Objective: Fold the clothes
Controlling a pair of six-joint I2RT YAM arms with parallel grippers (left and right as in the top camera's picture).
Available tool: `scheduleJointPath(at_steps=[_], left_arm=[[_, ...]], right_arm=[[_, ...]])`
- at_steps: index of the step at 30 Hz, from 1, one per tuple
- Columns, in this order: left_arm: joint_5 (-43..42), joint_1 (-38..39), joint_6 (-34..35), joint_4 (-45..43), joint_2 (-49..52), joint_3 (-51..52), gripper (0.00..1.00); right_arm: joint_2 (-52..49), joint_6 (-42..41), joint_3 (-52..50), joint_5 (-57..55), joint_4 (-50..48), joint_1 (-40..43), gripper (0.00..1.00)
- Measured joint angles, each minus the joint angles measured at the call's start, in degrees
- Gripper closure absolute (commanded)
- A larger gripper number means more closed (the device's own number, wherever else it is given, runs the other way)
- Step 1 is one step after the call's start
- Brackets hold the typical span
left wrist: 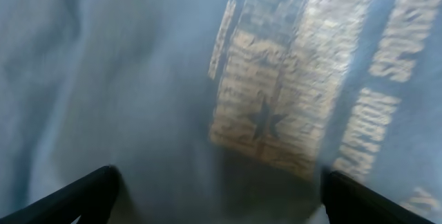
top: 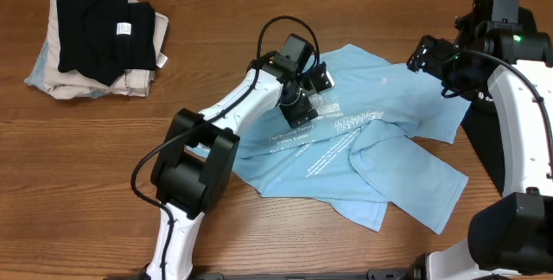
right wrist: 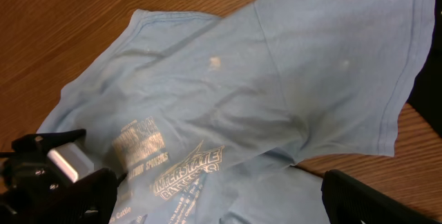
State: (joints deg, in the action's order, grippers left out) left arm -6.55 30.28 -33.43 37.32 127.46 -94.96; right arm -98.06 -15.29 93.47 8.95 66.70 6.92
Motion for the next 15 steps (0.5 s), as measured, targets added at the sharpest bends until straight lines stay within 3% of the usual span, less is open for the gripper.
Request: scheduleJointPath(at_steps=[7,15], left_arm=[[-0.31,-1.95,3.41,0.13,0.74,-0.02,0.02],[1.9,-8.9,15.5,3.28,2.03,-1.95,0.0]], right_arm=[[0.0,0.17,0.0,0.0,0.02,0.0,0.02],[-0.04,0.17,-0.22,0.0,0.31,0.0,0.02]])
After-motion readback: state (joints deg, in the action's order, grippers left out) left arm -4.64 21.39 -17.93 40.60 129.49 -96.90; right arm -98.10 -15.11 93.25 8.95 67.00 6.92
